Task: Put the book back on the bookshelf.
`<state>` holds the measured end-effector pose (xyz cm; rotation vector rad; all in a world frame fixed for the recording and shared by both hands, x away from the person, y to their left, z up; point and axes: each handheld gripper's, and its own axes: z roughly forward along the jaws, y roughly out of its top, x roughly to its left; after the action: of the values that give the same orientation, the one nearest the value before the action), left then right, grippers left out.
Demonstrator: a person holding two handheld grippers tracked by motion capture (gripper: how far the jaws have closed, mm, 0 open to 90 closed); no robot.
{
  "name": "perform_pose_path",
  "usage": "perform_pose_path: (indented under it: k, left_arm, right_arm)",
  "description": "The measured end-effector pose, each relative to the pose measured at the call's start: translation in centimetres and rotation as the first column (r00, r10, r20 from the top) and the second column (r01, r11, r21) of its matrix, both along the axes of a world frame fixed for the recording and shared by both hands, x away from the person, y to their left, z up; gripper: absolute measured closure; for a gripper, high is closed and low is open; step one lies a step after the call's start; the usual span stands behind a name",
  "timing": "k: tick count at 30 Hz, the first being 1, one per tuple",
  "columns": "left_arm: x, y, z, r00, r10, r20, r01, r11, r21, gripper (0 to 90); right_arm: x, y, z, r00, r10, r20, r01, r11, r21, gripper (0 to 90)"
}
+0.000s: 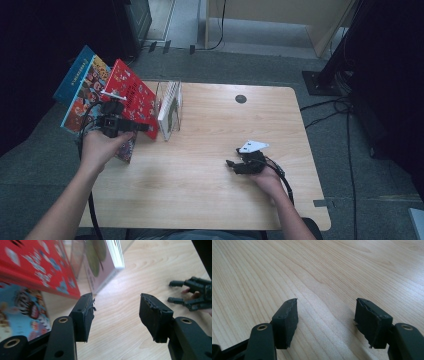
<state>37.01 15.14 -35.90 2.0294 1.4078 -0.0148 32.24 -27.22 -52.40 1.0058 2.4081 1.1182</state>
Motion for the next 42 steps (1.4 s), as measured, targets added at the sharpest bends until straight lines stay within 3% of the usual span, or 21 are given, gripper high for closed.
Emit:
perform_pose_path:
  k: [2, 12, 21, 26, 36, 42]
  left_arm:
    - [-0.4, -0.4, -0.7, 0.9997, -0.019, 0.012, 0.02, 0.9998, -0.002, 44.7]
    - [-1.6, -2.0, -4.9, 0.9986, -0.049, -0.018, 0.049, 0.9987, -0.016, 43.9]
    - [-2.5, -3.1, -8.0, 0.9965, -0.083, -0.012, 0.083, 0.9965, -0.016, 43.0]
    - [-2.8, -3.6, -9.3, 0.9957, -0.089, -0.024, 0.089, 0.9959, -0.017, 42.6]
    - [-3.4, -4.1, -11.3, 0.996, -0.088, -0.011, 0.088, 0.9961, -0.008, 42.2]
    - [-3.3, -4.1, -11.8, 0.9953, -0.097, -0.005, 0.097, 0.995, 0.027, 41.3]
  right_arm:
    - [0.0, 0.0, 0.0, 1.0, 0.001, 0.002, -0.001, 1.0, 0.0, 35.0]
    - [0.0, 0.0, 0.0, 1.0, -0.001, -0.002, 0.001, 1.0, 0.001, 35.0]
    - [0.0, 0.0, 0.0, 1.0, -0.001, -0.002, 0.001, 1.0, 0.0, 35.0]
    - [0.0, 0.0, 0.0, 1.0, -0.002, -0.002, 0.002, 1.0, 0.0, 35.0]
    - [-0.1, 0.1, 0.0, 1.0, -0.005, -0.001, 0.005, 1.0, 0.0, 34.5]
    - [-0.1, 0.1, 0.0, 1.0, -0.006, -0.001, 0.006, 1.0, -0.002, 34.1]
